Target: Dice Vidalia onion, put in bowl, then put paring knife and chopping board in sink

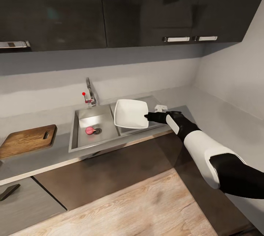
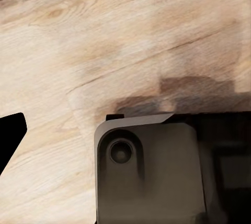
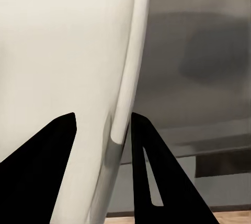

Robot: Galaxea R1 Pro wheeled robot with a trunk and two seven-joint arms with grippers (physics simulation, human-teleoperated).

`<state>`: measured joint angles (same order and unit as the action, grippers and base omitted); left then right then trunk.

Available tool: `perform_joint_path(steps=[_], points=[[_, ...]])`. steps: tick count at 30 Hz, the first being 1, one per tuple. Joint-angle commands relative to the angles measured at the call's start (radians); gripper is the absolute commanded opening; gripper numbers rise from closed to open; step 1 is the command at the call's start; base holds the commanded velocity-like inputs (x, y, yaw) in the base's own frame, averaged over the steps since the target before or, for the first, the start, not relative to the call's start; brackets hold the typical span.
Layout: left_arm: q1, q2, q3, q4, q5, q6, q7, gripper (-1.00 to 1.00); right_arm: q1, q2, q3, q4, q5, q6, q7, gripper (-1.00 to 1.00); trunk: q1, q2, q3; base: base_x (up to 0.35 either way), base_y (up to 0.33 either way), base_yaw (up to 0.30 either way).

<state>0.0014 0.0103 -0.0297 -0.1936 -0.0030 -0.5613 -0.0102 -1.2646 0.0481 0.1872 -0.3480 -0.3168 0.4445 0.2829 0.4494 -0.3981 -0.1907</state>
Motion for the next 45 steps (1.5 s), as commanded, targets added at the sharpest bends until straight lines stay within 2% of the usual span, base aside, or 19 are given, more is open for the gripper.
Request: perform_joint_path(steps=[1,5,7,11,18,24,38,45], points=[[0.0,0.0,-0.003,-0.001,0.0,-0.002,-0.001,1.0,-0.001,-0.001,0.005,-0.002,-0.007,0.005,-0.002,-1.0,0.001,-0.002,-0.002,0.0,0.0,0.0],[0.0,0.0,-0.003,-0.001,0.0,-0.003,-0.001,1.0,-0.001,0.002,0.007,-0.004,-0.005,0.005,-0.024,-1.0,0.001,-0.002,-0.002,0.0,0.0,0.0],[0.0,0.0,-0.003,-0.001,0.0,-0.002,-0.001,1.0,-0.001,0.014,0.009,-0.008,-0.001,0.005,-0.058,-1.0,0.001,-0.002,-0.002,0.0,0.0,0.0],[0.0,-0.001,-0.003,-0.001,0.0,-0.002,-0.001,1.0,-0.001,0.022,0.009,-0.01,0.008,0.005,-0.081,-1.0,0.001,-0.002,-0.002,0.0,0.0,0.0],[0.0,-0.001,-0.003,-0.001,0.0,-0.002,-0.001,1.0,-0.001,0.028,0.009,-0.011,0.016,0.005,-0.09,-1.0,0.001,-0.002,-0.002,0.0,0.03,0.0],[0.0,-0.001,-0.003,-0.001,0.0,-0.002,-0.001,1.0,-0.001,0.039,0.009,-0.011,0.016,0.005,-0.106,-1.0,0.001,-0.002,-0.002,0.0,0.221,0.0],[0.0,-0.001,-0.003,-0.001,0.0,-0.002,-0.001,1.0,-0.001,0.043,0.009,-0.011,0.016,0.005,-0.13,-1.0,0.001,-0.002,-0.002,-0.008,0.248,0.0],[0.0,-0.001,-0.003,0.0,0.0,-0.001,-0.002,1.0,-0.001,0.045,0.009,-0.011,0.016,0.005,-0.144,-1.0,0.001,-0.002,-0.002,-0.03,0.053,0.0]])
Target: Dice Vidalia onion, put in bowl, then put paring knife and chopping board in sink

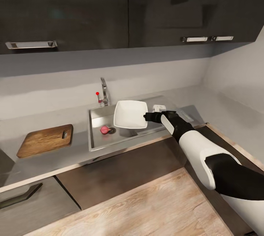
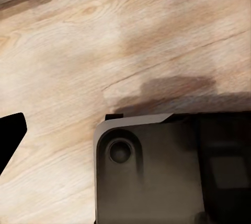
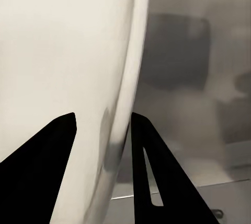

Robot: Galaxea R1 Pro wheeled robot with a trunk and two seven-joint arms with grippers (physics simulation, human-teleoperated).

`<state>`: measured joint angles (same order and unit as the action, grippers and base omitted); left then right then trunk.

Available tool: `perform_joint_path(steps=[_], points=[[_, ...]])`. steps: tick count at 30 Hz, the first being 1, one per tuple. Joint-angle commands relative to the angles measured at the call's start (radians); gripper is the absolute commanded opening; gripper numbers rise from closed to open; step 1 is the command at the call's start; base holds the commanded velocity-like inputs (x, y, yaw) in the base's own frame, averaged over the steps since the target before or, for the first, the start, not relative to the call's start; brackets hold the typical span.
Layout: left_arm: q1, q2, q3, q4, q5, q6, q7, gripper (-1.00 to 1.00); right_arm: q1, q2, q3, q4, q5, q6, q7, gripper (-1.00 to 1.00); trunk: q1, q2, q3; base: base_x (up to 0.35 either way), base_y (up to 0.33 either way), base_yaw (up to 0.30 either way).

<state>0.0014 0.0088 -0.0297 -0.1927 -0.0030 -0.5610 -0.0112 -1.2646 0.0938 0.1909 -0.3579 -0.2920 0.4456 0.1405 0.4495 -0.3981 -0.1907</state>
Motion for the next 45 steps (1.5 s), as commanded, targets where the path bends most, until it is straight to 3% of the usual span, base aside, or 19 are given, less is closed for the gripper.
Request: perform_joint_path(steps=[1,45], points=[[0.0,0.0,-0.003,-0.002,0.0,-0.002,0.0,1.0,-0.001,-0.001,0.005,-0.001,-0.009,0.004,-0.002,-1.0,0.001,-0.002,-0.002,-0.009,0.007,0.0],[0.0,0.0,-0.003,-0.001,0.0,-0.002,0.0,1.0,-0.001,-0.001,0.005,-0.001,-0.01,0.004,0.003,-1.0,0.001,-0.002,0.002,-0.092,0.232,0.0]])
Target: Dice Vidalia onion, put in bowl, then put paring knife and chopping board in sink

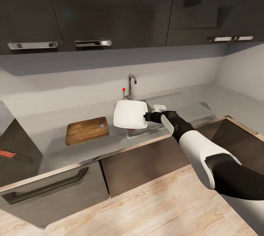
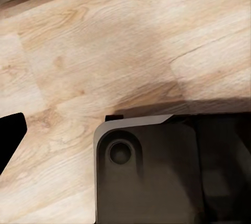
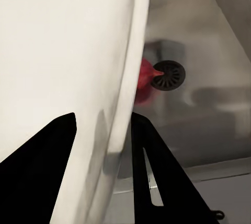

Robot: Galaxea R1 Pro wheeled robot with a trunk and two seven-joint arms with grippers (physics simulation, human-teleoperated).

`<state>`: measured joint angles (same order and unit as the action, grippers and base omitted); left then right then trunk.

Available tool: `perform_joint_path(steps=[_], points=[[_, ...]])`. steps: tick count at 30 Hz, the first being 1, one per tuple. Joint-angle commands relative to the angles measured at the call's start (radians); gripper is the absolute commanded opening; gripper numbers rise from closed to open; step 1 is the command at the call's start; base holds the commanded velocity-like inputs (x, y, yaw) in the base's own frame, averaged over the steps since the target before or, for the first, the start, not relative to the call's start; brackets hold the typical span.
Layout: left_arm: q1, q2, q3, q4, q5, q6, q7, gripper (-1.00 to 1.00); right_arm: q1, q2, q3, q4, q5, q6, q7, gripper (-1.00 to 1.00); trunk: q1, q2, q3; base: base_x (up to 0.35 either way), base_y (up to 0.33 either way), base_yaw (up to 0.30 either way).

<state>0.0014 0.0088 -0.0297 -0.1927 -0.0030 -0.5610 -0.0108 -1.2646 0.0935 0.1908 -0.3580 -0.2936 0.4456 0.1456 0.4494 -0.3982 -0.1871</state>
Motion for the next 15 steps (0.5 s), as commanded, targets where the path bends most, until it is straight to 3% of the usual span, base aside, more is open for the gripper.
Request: perform_joint_path(steps=[1,15], points=[[0.0,0.0,-0.002,-0.001,0.0,-0.001,0.0,1.0,-0.001,-0.001,0.006,-0.001,-0.008,0.004,-0.002,-1.0,0.001,-0.002,0.0,-0.006,0.027,0.0],[0.0,0.0,-0.002,-0.001,0.0,-0.002,-0.001,1.0,-0.001,-0.001,0.006,-0.001,-0.009,0.004,-0.001,-1.0,0.001,-0.002,0.021,-0.001,0.003,0.0]])
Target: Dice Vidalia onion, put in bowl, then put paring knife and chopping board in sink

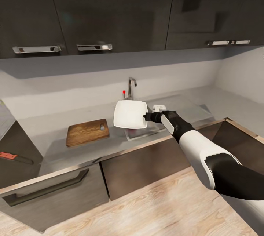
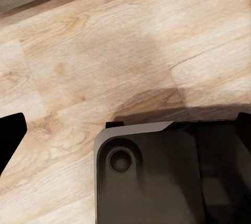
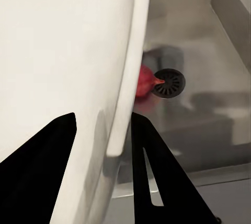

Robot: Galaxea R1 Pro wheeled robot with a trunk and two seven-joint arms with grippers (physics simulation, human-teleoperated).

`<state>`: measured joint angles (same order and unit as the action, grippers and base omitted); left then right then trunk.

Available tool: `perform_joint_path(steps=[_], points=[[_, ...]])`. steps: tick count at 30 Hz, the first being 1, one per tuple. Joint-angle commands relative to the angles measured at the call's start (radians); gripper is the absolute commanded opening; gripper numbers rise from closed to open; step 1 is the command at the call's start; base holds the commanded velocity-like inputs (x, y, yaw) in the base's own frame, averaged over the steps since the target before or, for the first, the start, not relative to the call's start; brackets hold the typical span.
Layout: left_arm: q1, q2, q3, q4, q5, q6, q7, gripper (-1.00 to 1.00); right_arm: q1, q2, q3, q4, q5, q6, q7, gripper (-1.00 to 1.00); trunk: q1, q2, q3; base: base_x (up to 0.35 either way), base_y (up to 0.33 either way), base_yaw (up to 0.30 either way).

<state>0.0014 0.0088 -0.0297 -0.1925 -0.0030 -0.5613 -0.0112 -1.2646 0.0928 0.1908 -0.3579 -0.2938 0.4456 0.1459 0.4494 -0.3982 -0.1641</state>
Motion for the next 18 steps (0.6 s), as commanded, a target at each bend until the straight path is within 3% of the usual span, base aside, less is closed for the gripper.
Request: perform_joint_path(steps=[1,8,18], points=[[0.0,0.0,-0.003,-0.001,0.0,-0.002,-0.001,1.0,-0.001,-0.001,0.006,-0.001,-0.008,0.004,-0.002,-1.0,0.001,-0.002,0.0,0.0,0.0,0.0],[0.0,0.0,-0.003,-0.001,0.0,-0.002,-0.001,1.0,-0.001,0.0,0.006,-0.001,-0.008,0.004,-0.002,-1.0,0.001,-0.002,0.011,0.0,0.077,0.0],[0.0,0.0,-0.003,-0.001,0.0,-0.002,0.0,1.0,-0.001,0.001,0.006,-0.001,-0.008,0.004,-0.002,-1.0,0.001,-0.002,0.021,0.0,0.249,0.0]])
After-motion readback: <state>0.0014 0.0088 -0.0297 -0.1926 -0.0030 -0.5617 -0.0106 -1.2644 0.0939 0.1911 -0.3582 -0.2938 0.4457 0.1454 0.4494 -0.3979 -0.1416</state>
